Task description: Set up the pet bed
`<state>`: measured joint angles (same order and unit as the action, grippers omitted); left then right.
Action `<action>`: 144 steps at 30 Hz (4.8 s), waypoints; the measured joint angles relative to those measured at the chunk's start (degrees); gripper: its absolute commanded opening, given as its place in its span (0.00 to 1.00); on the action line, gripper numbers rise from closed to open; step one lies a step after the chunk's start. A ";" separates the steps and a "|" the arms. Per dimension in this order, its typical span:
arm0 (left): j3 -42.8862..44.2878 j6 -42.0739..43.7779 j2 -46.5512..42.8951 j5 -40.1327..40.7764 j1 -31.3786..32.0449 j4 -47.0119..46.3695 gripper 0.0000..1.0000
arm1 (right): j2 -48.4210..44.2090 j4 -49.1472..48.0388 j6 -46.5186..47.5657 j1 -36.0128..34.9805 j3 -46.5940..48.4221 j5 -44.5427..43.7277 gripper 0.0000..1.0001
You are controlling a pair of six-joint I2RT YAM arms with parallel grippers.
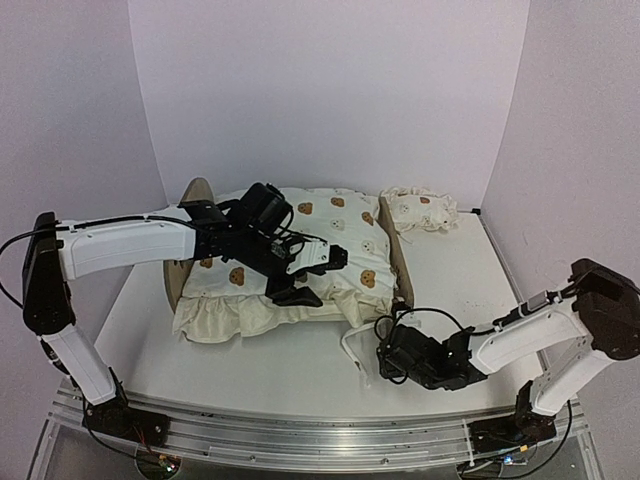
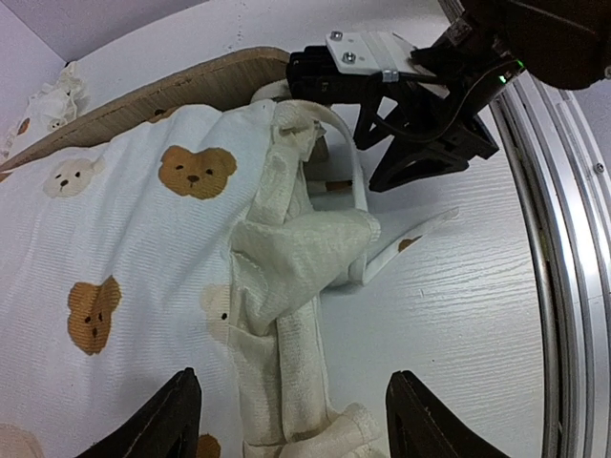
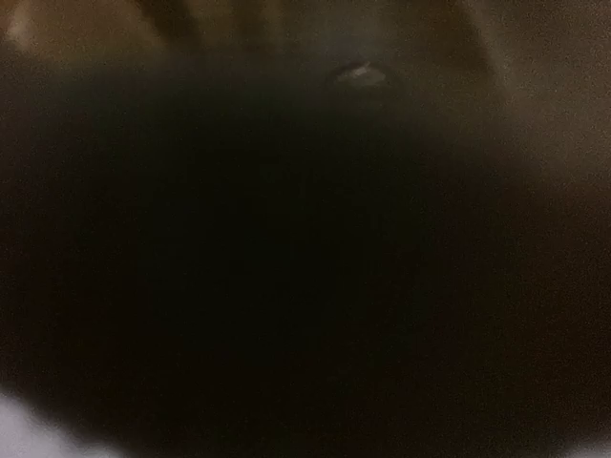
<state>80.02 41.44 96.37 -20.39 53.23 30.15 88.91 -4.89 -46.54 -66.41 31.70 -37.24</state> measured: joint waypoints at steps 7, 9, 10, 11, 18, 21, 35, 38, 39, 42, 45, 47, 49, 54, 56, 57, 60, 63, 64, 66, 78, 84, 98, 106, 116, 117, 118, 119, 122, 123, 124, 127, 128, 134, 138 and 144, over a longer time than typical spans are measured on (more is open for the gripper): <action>-0.78 -0.66 -0.40 -0.42 0.00 -0.68 0.68 | 6.01 -5.55 -0.34 1.24 0.71 0.52 0.18; -0.78 -0.95 -0.43 -0.43 0.00 -0.72 0.68 | 6.51 -5.21 -0.77 1.63 1.03 0.02 0.02; -0.78 -1.00 -0.43 -0.43 0.00 -0.70 0.68 | 6.70 -4.59 -1.43 1.88 1.31 -0.24 0.00; -0.78 -1.02 -0.47 -0.44 0.00 -0.69 0.68 | 6.73 -3.94 -1.87 2.10 1.53 -0.20 0.00; -0.81 -0.92 -1.44 -1.78 0.00 -0.73 0.67 | -1.47 5.14 -2.30 2.51 0.02 10.00 0.00; -1.18 -0.63 -2.13 -3.30 0.00 -1.17 0.67 | -9.60 12.79 -1.52 2.70 -1.04 18.21 0.00; -3.20 3.23 -2.99 -16.08 0.04 -3.11 0.62 | -20.59 46.36 8.98 3.10 22.68 47.49 0.00; -4.24 4.40 -3.14 -21.16 0.41 -4.79 0.64 | -19.66 48.58 12.39 3.16 28.61 47.77 0.00; -4.45 4.84 -3.14 -22.70 0.74 -5.64 0.66 | -19.61 49.47 13.45 3.30 30.20 47.49 0.00; -4.53 5.16 -2.91 -25.36 2.46 -9.36 0.68 | -19.72 51.01 16.14 3.67 33.76 46.19 0.00; -5.20 3.53 -1.78 -26.84 4.77 -16.78 0.69 | -20.36 51.48 18.17 3.76 35.47 44.41 0.00; -6.34 1.37 -0.61 -27.18 6.06 -22.63 0.67 | -20.97 51.76 19.46 3.76 35.56 43.19 0.00; -7.80 -0.85 1.05 -27.02 7.22 -28.48 0.65 | -21.50 52.16 20.49 3.76 35.56 42.16 0.00; -9.74 -5.02 5.07 -26.93 8.91 -36.35 0.63 | -22.69 52.36 22.03 4.19 35.54 40.43 0.00; -10.03 -6.89 6.22 -26.68 9.41 -38.85 0.59 | -23.09 52.31 22.49 4.42 35.47 40.20 0.00; -10.11 -7.80 6.76 -26.23 9.71 -40.33 0.57 | -23.22 52.31 22.68 4.49 35.40 40.19 0.00; -10.11 -10.32 8.15 -24.54 10.44 -44.70 0.50 | -23.28 52.09 23.18 4.71 35.14 40.39 0.00; -10.11 -12.27 8.86 -22.48 10.83 -47.50 0.40 | -23.28 51.92 23.65 5.10 34.76 41.10 0.00; -10.18 -12.93 8.93 -21.73 10.91 -48.18 0.30 | -23.28 51.81 23.82 5.25 34.64 41.48 0.00; -10.41 -13.74 8.93 -20.77 10.99 -49.40 0.06 | -23.28 51.51 23.99 5.46 34.45 41.88 0.00; -16.39 -20.81 6.78 -12.87 11.08 -52.13 0.00 | -23.35 49.71 19.82 6.51 30.50 36.41 0.43; -21.91 -24.73 2.76 -11.89 7.42 -51.66 0.00 | -22.87 46.19 10.06 6.27 20.39 27.45 0.48; -34.51 -25.09 -2.02 -11.82 5.53 -56.44 0.00 | 0.38 22.92 0.33 -8.42 14.16 12.50 0.45; -38.32 -26.53 -2.04 -11.43 5.53 -62.04 0.00 | 7.25 17.93 -6.53 -9.01 13.93 10.56 0.34; -41.74 -26.22 -2.04 -11.94 5.53 -67.51 0.00 | 5.51 12.86 -14.31 -9.14 9.59 11.63 0.00; -42.02 -26.09 -2.04 -12.02 5.54 -67.78 0.00 | 3.75 14.25 -14.72 -9.14 8.71 12.06 0.00; -42.26 -25.93 -2.04 -12.06 5.55 -67.93 0.00 | 1.44 15.67 -15.03 -9.12 7.75 12.43 0.00; -42.45 -25.77 -2.04 -12.11 5.55 -68.08 0.00 | -1.47 17.08 -15.36 -9.08 6.70 12.87 0.00; -42.62 -25.03 -1.92 -12.38 5.73 -68.33 0.00 | -13.46 19.83 -16.57 -8.51 2.76 14.02 0.00; -42.62 -24.83 -1.77 -12.42 5.92 -68.50 0.00 | -17.41 20.35 -16.94 -8.27 1.50 14.21 0.00; -42.61 -24.67 -1.51 -12.44 6.20 -68.74 0.00 | -20.89 20.79 -17.21 -8.02 0.46 14.36 0.00; -42.56 -24.08 -0.24 -12.62 7.55 -69.49 0.00 | -30.14 23.03 -17.35 -7.34 -1.57 14.84 0.00; -42.54 -23.85 0.31 -12.69 8.14 -69.79 0.00 | -32.25 23.86 -17.25 -7.07 -1.60 14.98 0.00; -39.36 -20.87 3.82 -14.31 11.94 -70.26 0.03 | -35.48 29.77 -16.17 -4.65 0.60 16.49 0.00; -36.57 -16.88 6.47 -16.99 14.05 -69.39 0.52 | -33.71 32.53 -13.74 -1.01 3.42 19.07 0.00; -36.28 -7.30 7.75 -19.35 15.75 -60.43 0.65 | -30.08 33.59 -10.15 5.72 5.30 22.63 0.00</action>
<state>43.75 34.14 104.12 -39.73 68.98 -30.28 58.83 28.69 -56.69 -60.69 37.00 -14.61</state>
